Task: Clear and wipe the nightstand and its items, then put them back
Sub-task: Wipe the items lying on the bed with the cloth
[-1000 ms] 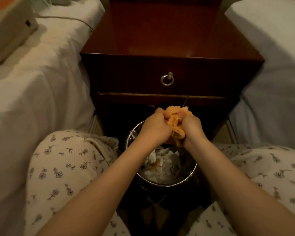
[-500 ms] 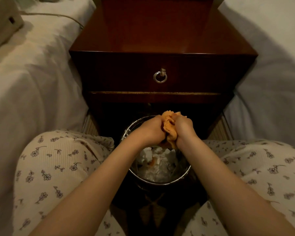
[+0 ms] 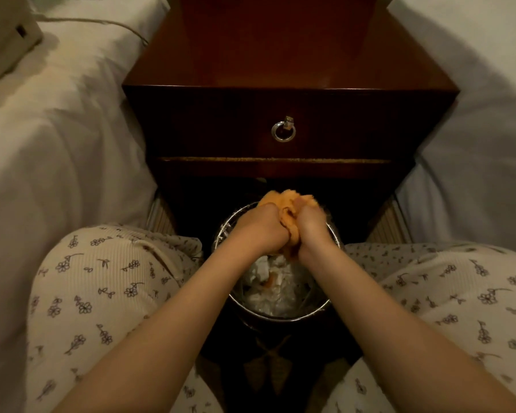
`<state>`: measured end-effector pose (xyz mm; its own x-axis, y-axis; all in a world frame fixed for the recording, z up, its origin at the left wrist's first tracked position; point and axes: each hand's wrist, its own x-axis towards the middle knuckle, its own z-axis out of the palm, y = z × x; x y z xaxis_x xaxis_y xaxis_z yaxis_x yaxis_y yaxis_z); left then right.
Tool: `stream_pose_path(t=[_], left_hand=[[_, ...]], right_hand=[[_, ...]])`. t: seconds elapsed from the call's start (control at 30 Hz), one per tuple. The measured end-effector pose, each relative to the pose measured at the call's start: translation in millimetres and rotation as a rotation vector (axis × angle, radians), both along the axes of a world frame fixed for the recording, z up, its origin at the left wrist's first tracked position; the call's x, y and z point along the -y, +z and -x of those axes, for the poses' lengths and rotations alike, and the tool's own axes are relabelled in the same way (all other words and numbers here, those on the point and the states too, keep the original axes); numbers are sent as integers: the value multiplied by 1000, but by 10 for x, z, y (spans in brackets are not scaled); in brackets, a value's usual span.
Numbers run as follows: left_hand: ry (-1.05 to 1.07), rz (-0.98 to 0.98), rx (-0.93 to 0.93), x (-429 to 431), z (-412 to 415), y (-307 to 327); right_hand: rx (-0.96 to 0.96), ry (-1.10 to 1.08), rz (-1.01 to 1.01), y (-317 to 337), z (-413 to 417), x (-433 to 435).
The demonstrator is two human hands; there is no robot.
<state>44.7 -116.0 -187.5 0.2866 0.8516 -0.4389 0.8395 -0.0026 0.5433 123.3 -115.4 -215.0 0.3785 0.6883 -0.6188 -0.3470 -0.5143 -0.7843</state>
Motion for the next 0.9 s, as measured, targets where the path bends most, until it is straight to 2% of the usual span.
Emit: stream_pose_path(t=[0.13,0.3,0.57,0.7,0.77,0.9], left_hand=[[-107,4,-92,30,-41,-59],[-145,120,-29,41,-12,-30],[-29,0,-3,-73,9,-146],[41,41,120,-96,13,-73],[101,26,164,-125,50,-11],[200,-158,-9,-132,112,37]], right_hand=[[-1,10,18,-19,26,43],[63,-132,32,3,-185,-38],[38,-141,-71,-80,-32,-7],[-199,-282,-7,12,-142,-6],[-221,-250,-24,47,-158,-20],[-200,-134,-23,39,-111,-21]])
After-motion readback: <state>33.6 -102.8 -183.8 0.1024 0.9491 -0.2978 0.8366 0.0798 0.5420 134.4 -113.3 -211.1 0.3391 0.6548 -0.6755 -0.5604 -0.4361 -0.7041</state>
